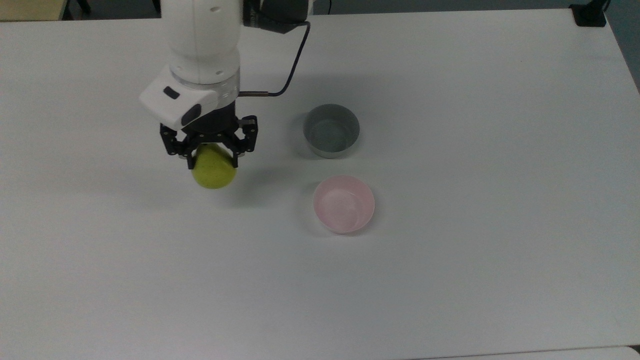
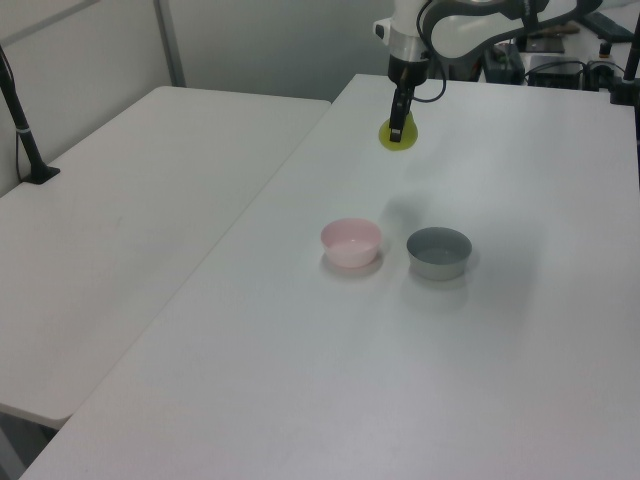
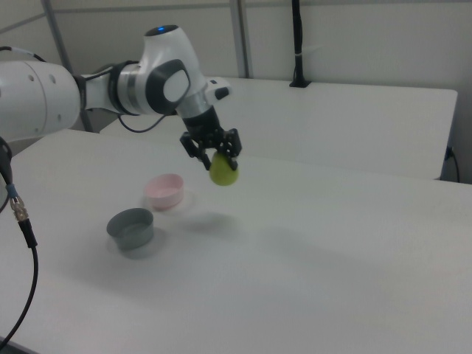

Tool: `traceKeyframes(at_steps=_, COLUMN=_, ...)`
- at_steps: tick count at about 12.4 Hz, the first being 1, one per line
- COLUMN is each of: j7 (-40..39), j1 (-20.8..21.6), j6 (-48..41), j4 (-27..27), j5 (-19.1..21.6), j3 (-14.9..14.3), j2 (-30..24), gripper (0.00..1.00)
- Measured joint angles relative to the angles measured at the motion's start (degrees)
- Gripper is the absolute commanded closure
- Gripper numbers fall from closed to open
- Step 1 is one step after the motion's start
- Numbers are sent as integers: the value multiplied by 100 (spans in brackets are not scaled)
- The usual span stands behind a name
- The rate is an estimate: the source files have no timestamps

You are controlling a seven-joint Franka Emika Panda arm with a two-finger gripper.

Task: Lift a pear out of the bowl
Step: 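Lift the pear out of the pink bowl and carry it aside, then lower the pear onto the bare table beside the bowls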

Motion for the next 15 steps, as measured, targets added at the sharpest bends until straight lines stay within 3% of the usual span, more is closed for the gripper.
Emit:
traceKeyframes(at_steps=3, j7=-104, j1=-263, j6=725, j4=-1, j5=-19, j3=0, j2=456, gripper=67)
traceKeyframes(at_steps=8, j7=-104, j1=-312, j6=1493, j4=6, j5=-164, j3=1, j2=1039, gripper=59)
traceKeyframes(at_steps=10, j7=-104, j1=-312, j6=1629, j4=10, j5=-201, j3=1, j2=1210, gripper=49)
traceKeyframes(at_steps=11, j7=-104, j1=-312, j6=1632, j4=13, j5=-260, j3=1, j2=1250, gripper=32)
traceKeyframes(at_steps=12, j7=-104, j1=-312, j6=1637, j4=23, j5=-284, j3=3, j2=1258, gripper=8)
traceKeyframes(at_steps=13, j7=-103, j1=-312, j6=1637, j4=27, j5=-286, j3=3, j2=1258, gripper=0)
traceKeyframes(at_steps=15, j7=-103, j1=-326, j6=1637, j4=54, j5=-286, j3=2, j2=1258, gripper=0)
